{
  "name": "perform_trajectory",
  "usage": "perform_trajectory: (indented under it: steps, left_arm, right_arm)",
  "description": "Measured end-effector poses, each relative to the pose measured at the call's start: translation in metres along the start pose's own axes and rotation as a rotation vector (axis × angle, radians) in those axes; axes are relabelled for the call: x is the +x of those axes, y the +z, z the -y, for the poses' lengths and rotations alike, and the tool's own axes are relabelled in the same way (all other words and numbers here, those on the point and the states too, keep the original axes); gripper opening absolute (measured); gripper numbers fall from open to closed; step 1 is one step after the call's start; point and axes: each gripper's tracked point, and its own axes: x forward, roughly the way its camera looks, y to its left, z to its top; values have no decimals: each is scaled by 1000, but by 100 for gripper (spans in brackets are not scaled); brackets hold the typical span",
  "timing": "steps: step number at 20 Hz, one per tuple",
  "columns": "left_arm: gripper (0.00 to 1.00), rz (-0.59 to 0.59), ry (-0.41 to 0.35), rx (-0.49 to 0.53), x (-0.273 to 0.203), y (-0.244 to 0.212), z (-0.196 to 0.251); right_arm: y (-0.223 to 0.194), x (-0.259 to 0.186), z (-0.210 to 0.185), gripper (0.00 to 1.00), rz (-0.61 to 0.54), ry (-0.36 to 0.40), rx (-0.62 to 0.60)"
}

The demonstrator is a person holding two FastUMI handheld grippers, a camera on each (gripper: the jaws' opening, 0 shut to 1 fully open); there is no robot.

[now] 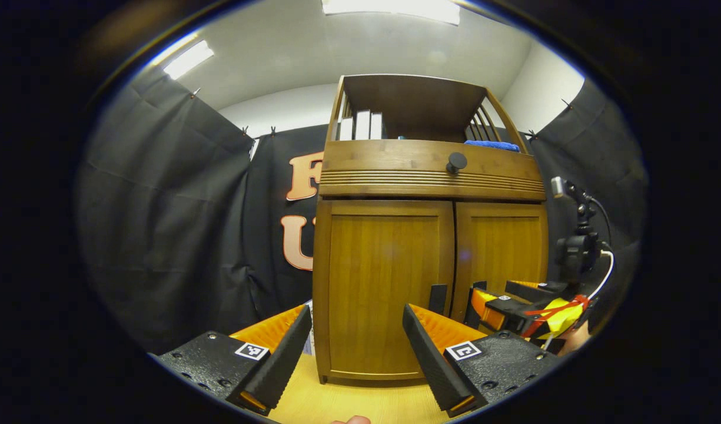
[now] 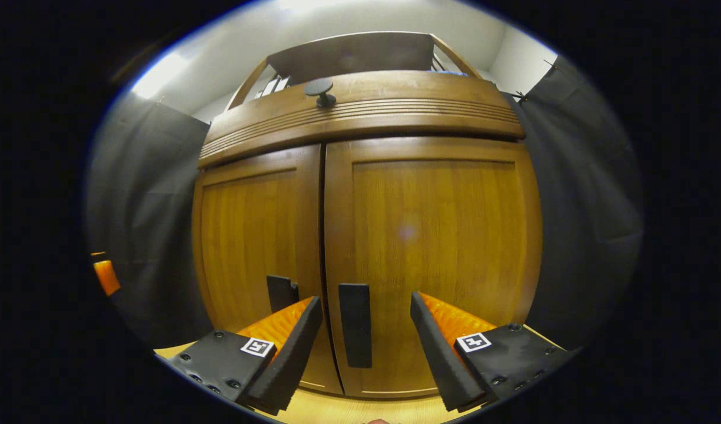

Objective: Open the right door of the double-door shoe cabinet with the right hand, and open the left door with the left hand.

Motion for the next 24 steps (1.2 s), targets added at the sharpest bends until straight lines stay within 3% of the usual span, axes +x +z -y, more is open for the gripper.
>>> perform_trajectory:
  steps: [5, 11, 12, 13, 14, 16, 17, 20, 23, 24]
  left_arm:
    - [91, 13, 28, 9, 0, -3, -4]
    - [91, 24, 50, -6, -1, -2, -9]
    - [94, 26, 54, -6, -1, -1, -10]
    - [91, 29, 58, -5, -1, -1, -11]
    - [91, 30, 61, -5, -1, -1, -11]
    - [91, 26, 63, -6, 0, -2, -12]
    - [91, 24, 64, -5, -1, -1, -12]
    - [92, 26, 66, -8, 0, -1, -12]
    - [91, 26, 74, -5, 0, -1, -13]
    - [91, 23, 77, -5, 0, -1, -13]
  right_arm:
    - [-17, 35, 5, 97, -29, -67, -3]
    - [-22, 49, 10, 97, -54, -86, 4]
    - [-23, 47, 7, 91, -56, -82, 6]
    - [-24, 51, 6, 97, -51, -83, 6]
    - [-24, 48, 6, 97, -51, -76, 5]
    - [-25, 50, 7, 83, -46, -75, 15]
    - [-26, 51, 6, 91, -50, -72, 31]
    - [-28, 54, 1, 80, -73, -51, 78]
    - [-29, 53, -4, 54, -81, -28, 97]
    - [-31, 52, -10, 52, -91, 2, 109]
